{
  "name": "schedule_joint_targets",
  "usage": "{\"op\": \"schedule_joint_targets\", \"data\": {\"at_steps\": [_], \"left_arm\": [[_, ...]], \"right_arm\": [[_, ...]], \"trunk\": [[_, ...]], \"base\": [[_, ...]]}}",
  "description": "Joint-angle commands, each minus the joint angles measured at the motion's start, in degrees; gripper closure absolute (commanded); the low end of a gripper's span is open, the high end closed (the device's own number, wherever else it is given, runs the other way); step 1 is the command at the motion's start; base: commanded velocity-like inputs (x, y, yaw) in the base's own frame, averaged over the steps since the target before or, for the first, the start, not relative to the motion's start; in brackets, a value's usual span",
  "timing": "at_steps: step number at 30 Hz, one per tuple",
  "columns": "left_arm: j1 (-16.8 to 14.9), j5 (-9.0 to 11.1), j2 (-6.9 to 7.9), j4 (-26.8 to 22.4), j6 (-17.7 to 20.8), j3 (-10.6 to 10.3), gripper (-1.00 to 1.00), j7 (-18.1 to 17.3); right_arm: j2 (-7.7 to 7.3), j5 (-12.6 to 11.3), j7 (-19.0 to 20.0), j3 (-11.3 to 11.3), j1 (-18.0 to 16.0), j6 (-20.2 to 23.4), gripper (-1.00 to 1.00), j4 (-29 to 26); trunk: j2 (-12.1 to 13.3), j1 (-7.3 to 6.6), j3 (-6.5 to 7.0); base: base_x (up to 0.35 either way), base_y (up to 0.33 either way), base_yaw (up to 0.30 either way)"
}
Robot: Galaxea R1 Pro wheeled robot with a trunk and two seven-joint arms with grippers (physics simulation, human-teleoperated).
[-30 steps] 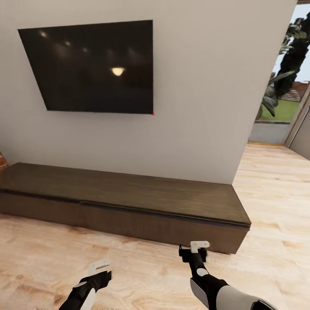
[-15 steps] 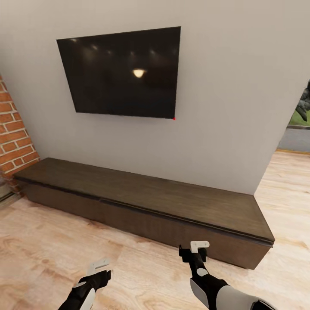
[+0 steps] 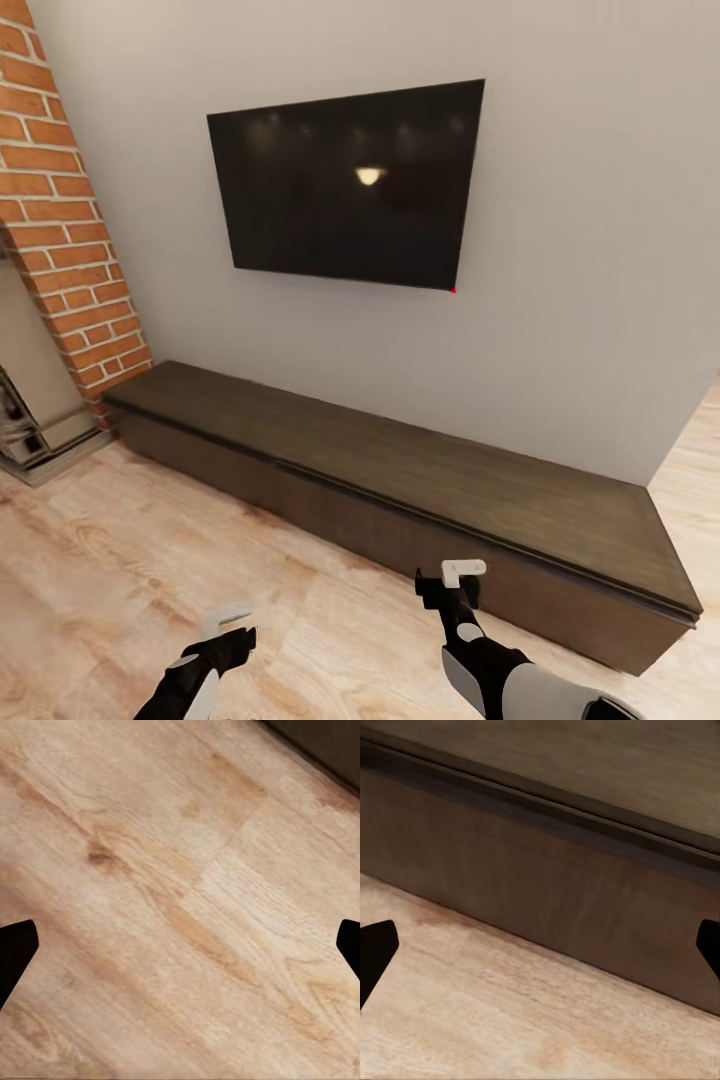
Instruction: Place each of the two pumpkins and all three candles from the living room inside a cabinet in the living room (use any cabinet), then make sure every cabinet is closed, and position the cauldron so it is next to a table in the living room.
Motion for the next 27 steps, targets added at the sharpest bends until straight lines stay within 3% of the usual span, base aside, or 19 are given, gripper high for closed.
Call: {"op": "schedule_joint_targets", "data": {"at_steps": [1,10,27], "left_arm": [[0.0,0.5,-0.01,-0.1,0.2,0.0,-1.0,0.4],[0.0,0.6,0.0,-0.1,0.2,0.3,-1.0,0.4],[0.0,1.3,0.01,-0.1,0.1,0.3,-1.0,0.4]], "right_arm": [[0.0,-0.4,-0.3,0.5,0.0,-0.1,-1.0,0.0],[0.0,-0.4,-0.3,0.6,0.0,-0.1,-1.0,0.0],[0.0,-0.4,-0.3,0.6,0.0,-0.1,-1.0,0.0]], "trunk": [[0.4,-0.23,0.17],[4.0,-2.21,2.14],[10.8,-5.94,5.87]], "base": [[0.0,0.0,0.272],[-0.215,0.038,0.271],[-0.291,0.172,0.271]]}}
